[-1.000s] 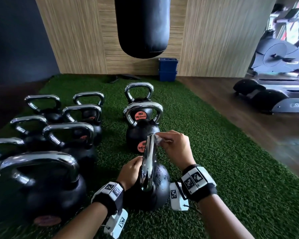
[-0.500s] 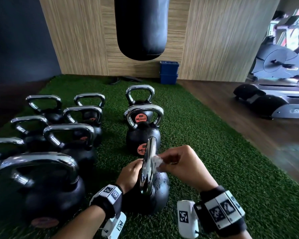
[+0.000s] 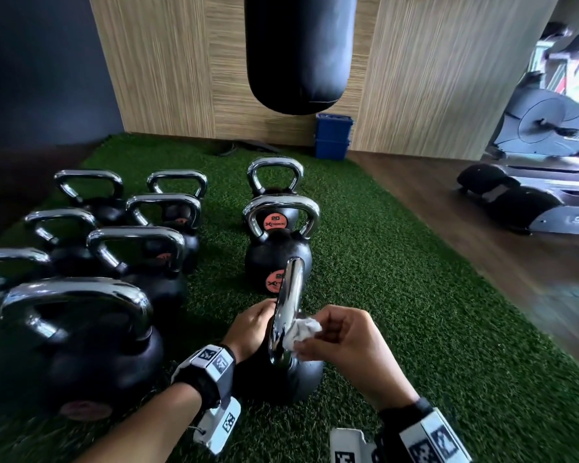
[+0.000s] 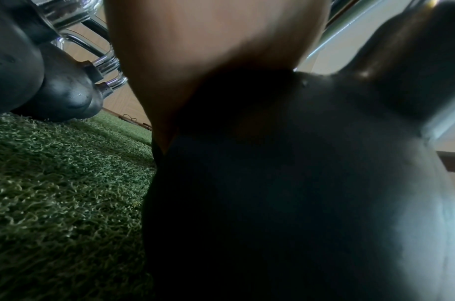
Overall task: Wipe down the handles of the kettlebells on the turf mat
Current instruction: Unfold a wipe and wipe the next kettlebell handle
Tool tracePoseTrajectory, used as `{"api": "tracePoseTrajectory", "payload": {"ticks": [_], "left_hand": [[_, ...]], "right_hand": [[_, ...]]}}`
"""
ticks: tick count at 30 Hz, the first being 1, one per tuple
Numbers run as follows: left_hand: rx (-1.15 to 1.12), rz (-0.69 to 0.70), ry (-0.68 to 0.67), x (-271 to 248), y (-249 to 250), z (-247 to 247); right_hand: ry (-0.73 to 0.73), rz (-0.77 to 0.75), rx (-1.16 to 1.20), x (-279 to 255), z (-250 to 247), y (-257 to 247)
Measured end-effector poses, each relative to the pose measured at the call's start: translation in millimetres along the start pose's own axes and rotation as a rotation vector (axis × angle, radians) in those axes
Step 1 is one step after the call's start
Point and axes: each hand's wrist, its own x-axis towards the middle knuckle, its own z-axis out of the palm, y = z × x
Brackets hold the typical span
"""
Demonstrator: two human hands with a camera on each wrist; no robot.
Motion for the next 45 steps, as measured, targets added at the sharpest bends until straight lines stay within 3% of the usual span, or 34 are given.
{"api": "tracePoseTrajectory", "payload": {"ticks": [7,13,17,29,36,40,45], "left_hand": [[0.049,-0.020,-0.015,-1,1,-1],[0.034,-0.008,-0.011,-1,1,0],[0.037,-0.001,-0.015,-3,3,-1],[0.029,0.005,-0.019,-4,7,-1],[-0.016,-0.003,0.001,0,0,0],[-0.035,0.002,-0.009,-3,3,0],[-0.027,-0.013,-0.009,-2,3,-1]], "right_hand": [[-0.013,-0.020,-0.272,-2,5,36],[-0.106,-0.082,-0.584,17,-8,25],[-0.285,-0.062,-0.740,49,-5,14],[-0.539,-0.005,-0.808,80,-2,6],[-0.584,0.068,-0.106,73,-5,18],[-0.503,0.106,0.357,70,-1,29],[-0.431,0.128,0.523,70,3,43]]}}
